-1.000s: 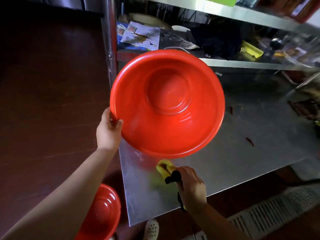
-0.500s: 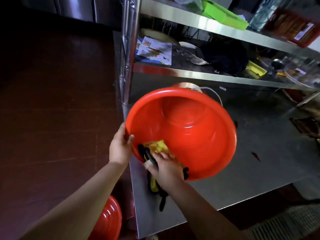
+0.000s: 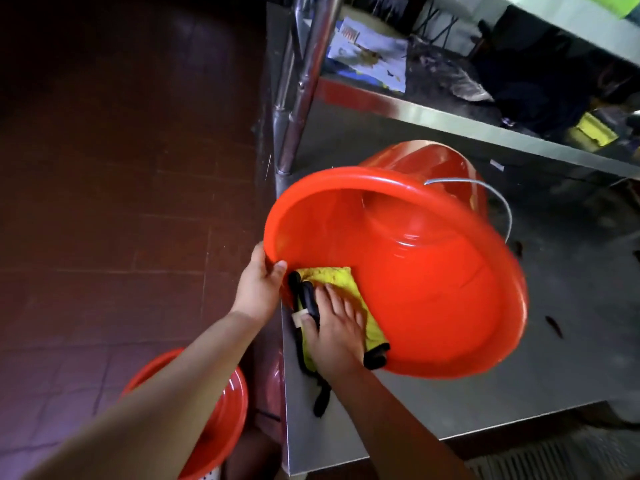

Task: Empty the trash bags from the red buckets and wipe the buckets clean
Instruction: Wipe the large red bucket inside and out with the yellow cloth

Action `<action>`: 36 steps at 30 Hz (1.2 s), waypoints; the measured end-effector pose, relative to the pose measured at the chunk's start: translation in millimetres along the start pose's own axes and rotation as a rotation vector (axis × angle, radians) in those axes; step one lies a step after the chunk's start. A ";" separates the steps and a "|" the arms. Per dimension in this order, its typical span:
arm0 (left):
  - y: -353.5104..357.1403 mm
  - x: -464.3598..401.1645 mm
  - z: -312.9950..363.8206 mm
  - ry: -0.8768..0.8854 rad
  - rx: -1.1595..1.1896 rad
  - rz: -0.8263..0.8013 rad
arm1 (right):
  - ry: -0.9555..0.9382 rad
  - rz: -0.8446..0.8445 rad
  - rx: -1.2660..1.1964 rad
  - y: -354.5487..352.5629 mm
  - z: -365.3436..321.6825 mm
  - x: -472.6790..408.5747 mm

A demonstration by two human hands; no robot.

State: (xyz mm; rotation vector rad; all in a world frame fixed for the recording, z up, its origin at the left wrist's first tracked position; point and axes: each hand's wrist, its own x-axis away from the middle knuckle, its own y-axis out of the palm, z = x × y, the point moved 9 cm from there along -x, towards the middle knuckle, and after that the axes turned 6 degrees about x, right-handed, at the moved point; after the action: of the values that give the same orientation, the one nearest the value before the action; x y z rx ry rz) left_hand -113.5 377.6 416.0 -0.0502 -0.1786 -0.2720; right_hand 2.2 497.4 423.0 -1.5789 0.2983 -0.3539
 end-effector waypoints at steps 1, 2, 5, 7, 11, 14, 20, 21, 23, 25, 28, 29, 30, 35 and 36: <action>5.5 3.2 -13.1 -0.078 0.011 -0.018 | -0.002 0.004 0.015 0.6 -1.2 -0.1; 10.9 7.3 -23.5 -0.128 0.022 -0.036 | -0.010 -0.012 0.038 3.7 -2.8 -0.4; 20.4 14.8 -32.5 -0.127 0.067 -0.058 | -0.026 -0.111 0.101 19.5 -2.1 -6.4; 23.9 11.7 -32.5 -0.112 0.113 -0.082 | -0.017 -0.150 0.124 26.9 4.1 -15.0; 28.5 5.2 -35.6 -0.109 0.158 -0.152 | 0.031 -0.149 0.140 29.1 20.3 -42.8; 30.6 -1.1 -33.3 -0.079 0.189 -0.173 | 0.041 -0.144 0.114 30.4 30.6 -64.5; 32.5 -16.3 -22.6 -0.035 0.236 -0.219 | 0.060 -0.108 0.071 29.3 39.0 -104.3; 32.5 -16.9 -20.2 -0.018 0.236 -0.228 | 0.069 -0.105 0.062 29.0 42.0 -110.4; 31.8 -15.4 -16.2 0.016 0.234 -0.246 | 0.106 -0.119 0.053 26.9 55.8 -124.9; 32.4 -12.3 -13.0 0.052 0.211 -0.274 | 0.152 -0.172 0.057 24.3 73.8 -139.9; 30.0 -9.3 -8.1 0.106 0.134 -0.252 | 0.189 -0.224 0.033 20.5 83.4 -145.5; 27.6 -9.0 -6.7 0.122 0.111 -0.221 | 0.194 -0.221 0.011 19.4 78.5 -140.5; 24.1 -8.7 -4.7 0.135 0.087 -0.185 | 0.196 -0.204 -0.004 18.5 70.5 -131.8; 7.8 -4.7 -3.3 0.119 0.076 -0.075 | 0.055 -0.070 0.019 21.0 6.1 -62.0; 6.4 -2.4 -3.8 0.116 0.086 -0.076 | 0.034 -0.072 0.036 24.3 0.6 -53.6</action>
State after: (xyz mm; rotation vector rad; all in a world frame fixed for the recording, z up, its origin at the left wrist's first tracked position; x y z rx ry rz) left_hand -113.4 384.1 411.7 0.0578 -0.0764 -0.3420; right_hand -45.9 518.5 396.5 -1.5517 0.2604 -0.4403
